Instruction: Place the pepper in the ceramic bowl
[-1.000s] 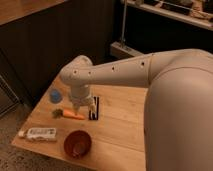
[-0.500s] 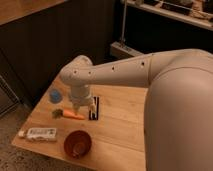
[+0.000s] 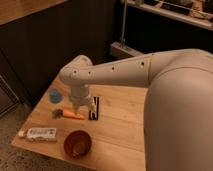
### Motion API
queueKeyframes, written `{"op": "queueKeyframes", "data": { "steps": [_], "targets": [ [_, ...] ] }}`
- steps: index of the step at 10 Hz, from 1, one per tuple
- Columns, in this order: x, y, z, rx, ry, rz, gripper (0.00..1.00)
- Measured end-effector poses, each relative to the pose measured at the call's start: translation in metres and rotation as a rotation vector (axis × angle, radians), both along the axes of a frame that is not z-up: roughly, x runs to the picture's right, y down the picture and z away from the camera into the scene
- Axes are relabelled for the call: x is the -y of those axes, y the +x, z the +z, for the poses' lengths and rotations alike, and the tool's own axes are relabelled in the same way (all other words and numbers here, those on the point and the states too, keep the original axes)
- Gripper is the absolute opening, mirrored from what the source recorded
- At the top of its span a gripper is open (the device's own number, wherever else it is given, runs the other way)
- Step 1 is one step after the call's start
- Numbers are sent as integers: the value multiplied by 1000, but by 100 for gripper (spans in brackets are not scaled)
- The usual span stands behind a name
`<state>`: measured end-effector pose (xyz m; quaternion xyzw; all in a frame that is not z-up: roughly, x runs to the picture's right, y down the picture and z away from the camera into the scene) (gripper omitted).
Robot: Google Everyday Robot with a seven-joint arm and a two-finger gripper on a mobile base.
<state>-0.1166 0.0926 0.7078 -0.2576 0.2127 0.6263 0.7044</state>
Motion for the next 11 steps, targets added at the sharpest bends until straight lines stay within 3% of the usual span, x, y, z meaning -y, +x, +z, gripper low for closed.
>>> {"op": "queueKeyframes", "data": {
  "steps": [3,5,6,9,11],
  "targets": [
    [29,-39,11,136,101,-164,65],
    [41,-54,18,202,139,-255,65],
    [47,-66,24,271,156,-339,65],
    [58,-79,39,399,170,-465,65],
    [55,-81,53,462,150,-513,65]
  ]
}}
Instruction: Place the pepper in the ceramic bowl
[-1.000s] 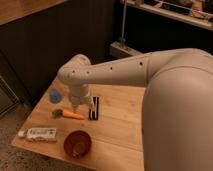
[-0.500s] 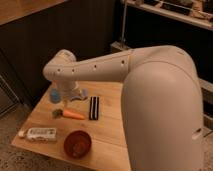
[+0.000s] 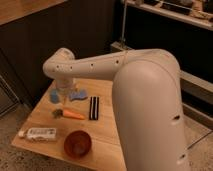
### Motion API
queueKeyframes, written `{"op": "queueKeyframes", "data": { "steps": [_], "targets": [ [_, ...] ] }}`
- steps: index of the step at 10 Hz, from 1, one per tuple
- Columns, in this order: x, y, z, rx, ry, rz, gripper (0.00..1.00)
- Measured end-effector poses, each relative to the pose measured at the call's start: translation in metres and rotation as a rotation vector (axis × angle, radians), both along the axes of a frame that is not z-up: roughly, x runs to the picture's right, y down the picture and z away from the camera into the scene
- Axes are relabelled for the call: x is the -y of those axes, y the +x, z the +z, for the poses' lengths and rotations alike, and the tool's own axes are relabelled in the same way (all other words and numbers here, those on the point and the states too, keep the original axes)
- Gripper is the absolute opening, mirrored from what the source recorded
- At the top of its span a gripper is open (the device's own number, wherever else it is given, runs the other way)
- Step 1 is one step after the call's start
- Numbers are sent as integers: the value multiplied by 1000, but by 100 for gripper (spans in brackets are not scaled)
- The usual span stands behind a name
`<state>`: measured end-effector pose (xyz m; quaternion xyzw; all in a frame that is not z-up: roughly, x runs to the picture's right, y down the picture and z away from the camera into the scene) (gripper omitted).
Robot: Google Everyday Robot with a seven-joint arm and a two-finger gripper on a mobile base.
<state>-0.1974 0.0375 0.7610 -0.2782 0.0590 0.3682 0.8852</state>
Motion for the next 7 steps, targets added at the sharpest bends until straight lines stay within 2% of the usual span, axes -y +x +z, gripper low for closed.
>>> {"op": "queueKeyframes", "data": {
  "steps": [4,5,7],
  "targets": [
    [-17,-9,36,86,-68,-69,65],
    [-28,-15,50,112,-96,-92,65],
    [-42,-20,62,135,-131,-120,65]
  ]
}}
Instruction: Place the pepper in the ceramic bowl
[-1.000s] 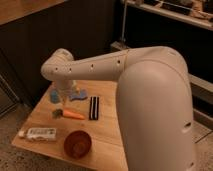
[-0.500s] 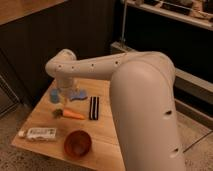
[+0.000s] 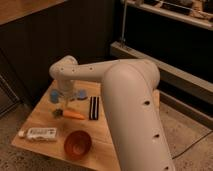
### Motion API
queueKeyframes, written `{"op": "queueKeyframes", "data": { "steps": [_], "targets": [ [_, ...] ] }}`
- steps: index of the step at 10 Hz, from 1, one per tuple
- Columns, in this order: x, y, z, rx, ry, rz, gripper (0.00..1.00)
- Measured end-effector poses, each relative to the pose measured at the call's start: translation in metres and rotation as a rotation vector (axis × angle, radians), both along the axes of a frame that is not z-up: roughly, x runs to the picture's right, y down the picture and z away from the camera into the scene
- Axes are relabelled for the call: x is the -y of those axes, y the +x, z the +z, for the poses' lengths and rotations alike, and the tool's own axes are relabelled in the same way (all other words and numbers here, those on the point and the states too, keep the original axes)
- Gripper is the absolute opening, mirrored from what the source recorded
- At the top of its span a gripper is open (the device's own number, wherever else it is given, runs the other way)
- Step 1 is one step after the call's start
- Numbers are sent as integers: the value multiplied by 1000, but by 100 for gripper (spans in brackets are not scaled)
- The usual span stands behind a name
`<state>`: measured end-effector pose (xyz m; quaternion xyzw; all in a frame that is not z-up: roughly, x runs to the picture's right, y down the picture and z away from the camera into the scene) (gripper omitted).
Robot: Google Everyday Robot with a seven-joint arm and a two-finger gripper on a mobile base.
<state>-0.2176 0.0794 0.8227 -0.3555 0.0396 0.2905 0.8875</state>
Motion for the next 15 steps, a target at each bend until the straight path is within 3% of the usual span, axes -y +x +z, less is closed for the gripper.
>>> {"op": "queueKeyframes", "data": {
  "steps": [3,6,15],
  "targets": [
    [-23,-10,7,43,-30,-70,65],
    [-38,-13,10,55,-9,-143,65],
    [-55,-41,33,83,15,-170,65]
  ]
}}
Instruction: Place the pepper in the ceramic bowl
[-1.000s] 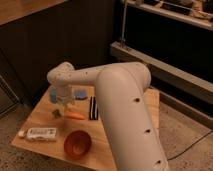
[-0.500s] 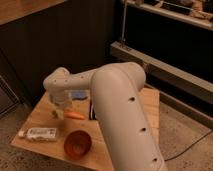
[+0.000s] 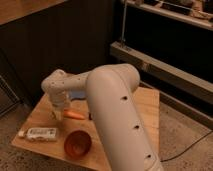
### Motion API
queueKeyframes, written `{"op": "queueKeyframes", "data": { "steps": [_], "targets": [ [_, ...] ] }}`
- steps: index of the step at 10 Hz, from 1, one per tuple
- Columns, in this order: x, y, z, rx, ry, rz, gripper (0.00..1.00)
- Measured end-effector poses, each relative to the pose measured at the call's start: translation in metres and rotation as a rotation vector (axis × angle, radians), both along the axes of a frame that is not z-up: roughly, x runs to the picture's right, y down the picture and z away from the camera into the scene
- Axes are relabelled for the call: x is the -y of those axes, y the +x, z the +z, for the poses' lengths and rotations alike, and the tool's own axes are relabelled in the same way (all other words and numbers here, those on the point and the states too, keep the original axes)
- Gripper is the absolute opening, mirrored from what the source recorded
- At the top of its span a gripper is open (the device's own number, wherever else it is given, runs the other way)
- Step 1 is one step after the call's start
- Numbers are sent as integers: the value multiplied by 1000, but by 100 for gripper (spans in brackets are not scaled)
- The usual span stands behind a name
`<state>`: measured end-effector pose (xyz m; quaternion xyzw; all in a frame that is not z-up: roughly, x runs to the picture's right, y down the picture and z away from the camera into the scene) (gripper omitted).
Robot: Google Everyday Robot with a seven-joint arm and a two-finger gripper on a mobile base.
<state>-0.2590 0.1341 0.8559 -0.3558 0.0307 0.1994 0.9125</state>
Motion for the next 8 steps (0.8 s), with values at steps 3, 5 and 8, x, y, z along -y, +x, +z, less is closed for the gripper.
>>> {"op": "queueKeyframes", "data": {
  "steps": [3,5,8],
  "targets": [
    [5,3,11,-15,13,-12,65],
    [8,7,16,-28,15,-9,65],
    [12,15,23,-58,8,11,65]
  ]
}}
